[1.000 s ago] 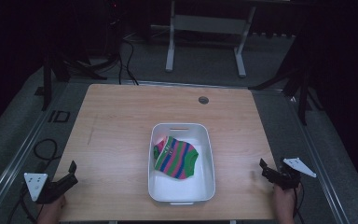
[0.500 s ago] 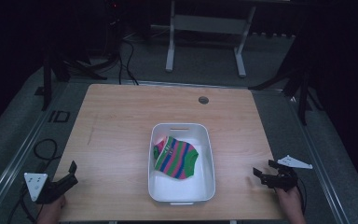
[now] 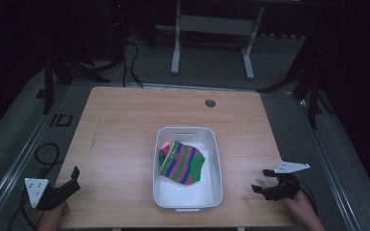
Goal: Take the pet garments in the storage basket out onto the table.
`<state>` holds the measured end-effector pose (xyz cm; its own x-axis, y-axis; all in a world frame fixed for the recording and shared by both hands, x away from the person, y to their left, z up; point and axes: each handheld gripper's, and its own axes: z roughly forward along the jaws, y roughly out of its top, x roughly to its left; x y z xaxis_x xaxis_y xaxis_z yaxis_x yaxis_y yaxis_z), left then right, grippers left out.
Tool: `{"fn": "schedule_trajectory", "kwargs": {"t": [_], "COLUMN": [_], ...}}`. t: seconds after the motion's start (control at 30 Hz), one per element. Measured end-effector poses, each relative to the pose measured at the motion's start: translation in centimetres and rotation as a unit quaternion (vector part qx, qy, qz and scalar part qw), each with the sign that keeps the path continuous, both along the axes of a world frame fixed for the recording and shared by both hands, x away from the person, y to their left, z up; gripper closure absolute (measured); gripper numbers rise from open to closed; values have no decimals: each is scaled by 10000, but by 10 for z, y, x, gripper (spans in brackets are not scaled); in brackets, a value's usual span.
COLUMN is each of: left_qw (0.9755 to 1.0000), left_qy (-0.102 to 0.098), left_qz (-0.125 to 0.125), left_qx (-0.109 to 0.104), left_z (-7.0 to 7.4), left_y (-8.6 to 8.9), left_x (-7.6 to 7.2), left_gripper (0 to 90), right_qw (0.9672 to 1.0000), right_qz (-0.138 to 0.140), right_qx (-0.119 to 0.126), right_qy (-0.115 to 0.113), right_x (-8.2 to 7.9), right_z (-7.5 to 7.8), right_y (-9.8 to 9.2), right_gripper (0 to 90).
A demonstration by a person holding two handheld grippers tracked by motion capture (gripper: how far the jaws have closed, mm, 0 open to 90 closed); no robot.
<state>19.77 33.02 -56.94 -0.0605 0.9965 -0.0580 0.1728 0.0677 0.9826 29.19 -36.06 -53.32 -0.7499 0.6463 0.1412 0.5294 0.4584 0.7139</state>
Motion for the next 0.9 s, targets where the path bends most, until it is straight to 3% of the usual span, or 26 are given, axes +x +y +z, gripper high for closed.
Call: {"fn": "schedule_trajectory", "kwargs": {"t": [0.2, 0.33, 0.53, 0.6, 0.7, 0.73, 0.9], "left_qw": [10000, 10000, 10000, 10000, 10000, 10000, 10000], "left_qy": [1, -9, -3, 0, -4, 3, 3], "left_qz": [-10, -11, -50, -52, -58, -68, -70], "left_qx": [15, 50, 20, -24, -4, 23, 20], "left_z": [0, 0, 0, 0, 0, 0, 0], "left_y": [0, -1, 0, 1, 0, 0, 0], "left_x": [0, 0, 0, 0, 0, 0, 0], "left_gripper": [9, 9, 9, 9, 9, 10, 10], "right_qw": [9989, 9964, 9937, 9903, 9892, 9855, 9821], "right_qz": [453, 831, 1074, 1344, 1422, 1658, 1829], "right_qx": [122, 99, 40, 38, -11, -121, -187], "right_qy": [43, -139, -303, -361, -364, -351, -401], "right_x": [1, 4, 11, 15, 16, 19, 23], "right_z": [17, 37, 57, 68, 71, 80, 90], "right_y": [23, 48, 72, 86, 92, 107, 127], "right_gripper": [121, 122, 122, 122, 122, 122, 122]}}
